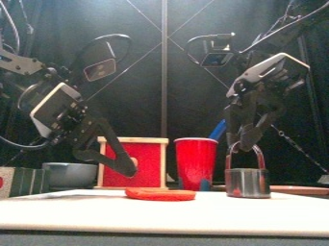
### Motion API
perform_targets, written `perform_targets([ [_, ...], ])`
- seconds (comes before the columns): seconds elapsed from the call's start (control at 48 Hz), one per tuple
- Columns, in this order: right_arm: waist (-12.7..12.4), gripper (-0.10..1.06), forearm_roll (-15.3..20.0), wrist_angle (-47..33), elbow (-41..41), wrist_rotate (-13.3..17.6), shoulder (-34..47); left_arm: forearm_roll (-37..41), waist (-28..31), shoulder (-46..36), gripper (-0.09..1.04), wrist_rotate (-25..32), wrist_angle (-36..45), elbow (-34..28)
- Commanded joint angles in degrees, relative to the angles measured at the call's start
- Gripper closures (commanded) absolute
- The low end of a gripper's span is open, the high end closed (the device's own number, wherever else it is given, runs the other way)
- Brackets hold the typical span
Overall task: Get the cutter from the drawer then cut the dough then place the extra dough in the bowl
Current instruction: Place the extra dough in the bowl
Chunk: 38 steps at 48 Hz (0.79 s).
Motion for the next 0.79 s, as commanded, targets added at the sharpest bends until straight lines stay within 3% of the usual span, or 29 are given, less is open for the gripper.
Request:
perform_targets([
  [0.021, 0.1, 0.13, 0.1, 0.1, -0.9, 0.0, -1.0, 0.3, 0.7, -1.3, 0.35, 0.1, -0.2, -0.4],
  [0.25, 0.3, 0.12, -0.8, 0.3, -2.5, 0.0, -1.0, 0.7, 2.1, -1.4, 0.31, 0.1, -0.2, -1.2],
  [0.562, 1.1, 0.12, -1.0, -0.8, -4.7, 0.0, -0.1, 4.3, 3.9, -0.7, 0.11, 0.0, 3.1, -4.1],
  [0.792, 1.8, 0.12, -1.2, -1.0, -4.6, -0.2, 1.5, 5.2, 6.9, 1.7, 0.11, -0.1, 7.6, -6.1],
])
